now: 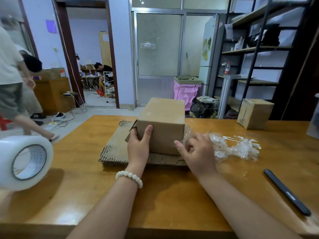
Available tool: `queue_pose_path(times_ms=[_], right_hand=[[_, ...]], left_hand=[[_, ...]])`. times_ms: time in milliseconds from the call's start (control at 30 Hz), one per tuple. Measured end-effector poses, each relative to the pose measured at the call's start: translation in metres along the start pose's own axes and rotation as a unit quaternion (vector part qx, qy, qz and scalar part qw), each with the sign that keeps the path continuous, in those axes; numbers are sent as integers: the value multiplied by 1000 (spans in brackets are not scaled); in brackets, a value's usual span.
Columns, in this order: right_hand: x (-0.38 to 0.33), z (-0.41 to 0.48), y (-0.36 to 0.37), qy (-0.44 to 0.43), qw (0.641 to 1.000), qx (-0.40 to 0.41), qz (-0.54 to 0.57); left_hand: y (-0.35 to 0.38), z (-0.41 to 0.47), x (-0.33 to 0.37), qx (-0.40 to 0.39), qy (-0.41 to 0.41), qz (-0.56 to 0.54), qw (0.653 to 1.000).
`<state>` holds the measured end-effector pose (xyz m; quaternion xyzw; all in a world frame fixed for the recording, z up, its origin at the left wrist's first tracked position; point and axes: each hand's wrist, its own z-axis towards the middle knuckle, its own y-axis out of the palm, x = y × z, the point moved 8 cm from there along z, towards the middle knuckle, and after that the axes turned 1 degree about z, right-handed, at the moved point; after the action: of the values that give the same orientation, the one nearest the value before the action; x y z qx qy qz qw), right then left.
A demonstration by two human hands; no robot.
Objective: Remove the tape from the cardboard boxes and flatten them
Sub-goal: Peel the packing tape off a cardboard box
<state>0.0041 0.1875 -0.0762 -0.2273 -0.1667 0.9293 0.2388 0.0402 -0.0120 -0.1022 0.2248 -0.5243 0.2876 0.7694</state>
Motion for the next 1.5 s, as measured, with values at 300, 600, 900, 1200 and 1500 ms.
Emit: queue_pose_path(times_ms=[300,600,900,1200,1500], right_hand=[[11,-5,19,113,982,-108,103],[11,-11,21,151,949,-212,180],[1,-12,21,138,942,-226,205],[-17,-13,36,36,955,-224,194],[-3,-15,32,181,906,-230,306]], left_hand=[[2,0,0,-1,7,11,1000],[-5,2,3,24,10,13,1000],[14,-6,6,-59,114,177,976],[21,-3,-2,-87,82,243,963],[16,-4,1,-55,75,219,971]])
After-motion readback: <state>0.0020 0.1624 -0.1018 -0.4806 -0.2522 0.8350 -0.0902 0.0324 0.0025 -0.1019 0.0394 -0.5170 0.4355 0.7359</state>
